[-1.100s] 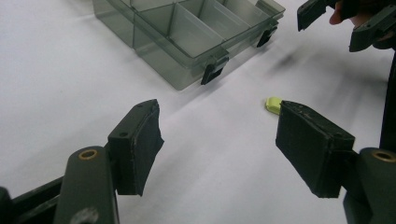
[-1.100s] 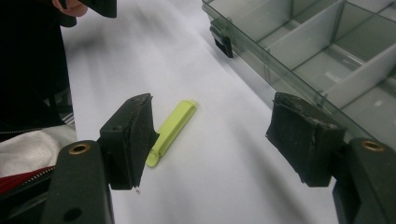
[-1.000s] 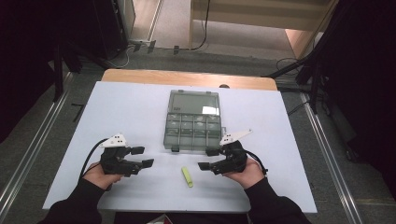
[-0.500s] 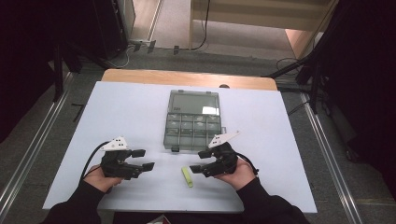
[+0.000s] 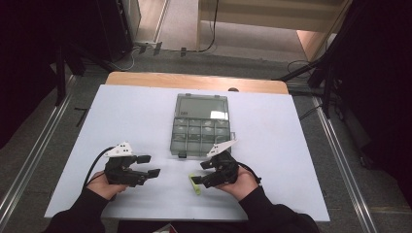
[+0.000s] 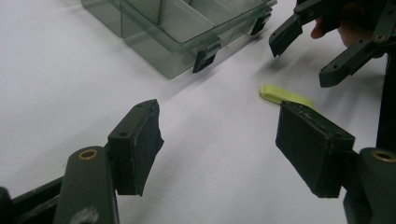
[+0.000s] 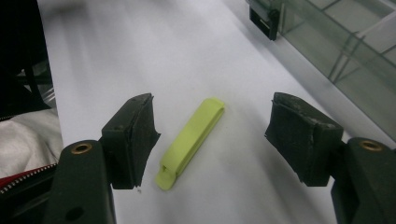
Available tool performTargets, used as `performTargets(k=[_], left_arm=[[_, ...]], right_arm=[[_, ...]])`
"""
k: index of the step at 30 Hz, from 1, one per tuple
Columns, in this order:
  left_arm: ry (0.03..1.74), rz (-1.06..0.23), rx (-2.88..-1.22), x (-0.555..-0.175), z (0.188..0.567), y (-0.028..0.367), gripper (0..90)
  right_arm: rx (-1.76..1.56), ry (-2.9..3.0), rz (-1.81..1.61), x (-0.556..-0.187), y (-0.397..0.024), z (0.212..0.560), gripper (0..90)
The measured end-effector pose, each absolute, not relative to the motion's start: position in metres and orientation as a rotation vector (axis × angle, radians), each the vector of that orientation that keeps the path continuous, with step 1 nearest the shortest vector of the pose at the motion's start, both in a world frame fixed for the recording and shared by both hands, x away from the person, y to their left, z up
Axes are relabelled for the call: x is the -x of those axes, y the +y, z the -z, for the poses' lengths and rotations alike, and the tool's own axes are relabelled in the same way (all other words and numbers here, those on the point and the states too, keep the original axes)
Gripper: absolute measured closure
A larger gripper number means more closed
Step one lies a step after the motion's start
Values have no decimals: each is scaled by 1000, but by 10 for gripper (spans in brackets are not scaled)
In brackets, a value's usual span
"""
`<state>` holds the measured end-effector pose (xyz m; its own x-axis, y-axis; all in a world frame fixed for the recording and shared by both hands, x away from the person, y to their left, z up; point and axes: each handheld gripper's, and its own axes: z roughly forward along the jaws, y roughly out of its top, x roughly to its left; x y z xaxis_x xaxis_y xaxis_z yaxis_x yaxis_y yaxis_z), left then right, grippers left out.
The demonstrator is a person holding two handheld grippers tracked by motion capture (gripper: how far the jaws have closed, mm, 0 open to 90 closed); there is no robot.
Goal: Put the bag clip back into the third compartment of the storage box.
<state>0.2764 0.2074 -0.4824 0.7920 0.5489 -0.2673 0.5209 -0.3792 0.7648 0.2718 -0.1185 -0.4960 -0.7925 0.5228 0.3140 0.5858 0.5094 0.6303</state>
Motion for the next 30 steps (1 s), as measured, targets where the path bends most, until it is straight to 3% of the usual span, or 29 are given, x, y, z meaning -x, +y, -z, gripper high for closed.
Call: performTargets(k=[30], left_arm=[[786, -35, -2064, -275, 483, 206, 301]], right_arm=[[926, -2757, 1034, -261, -94, 507, 370]])
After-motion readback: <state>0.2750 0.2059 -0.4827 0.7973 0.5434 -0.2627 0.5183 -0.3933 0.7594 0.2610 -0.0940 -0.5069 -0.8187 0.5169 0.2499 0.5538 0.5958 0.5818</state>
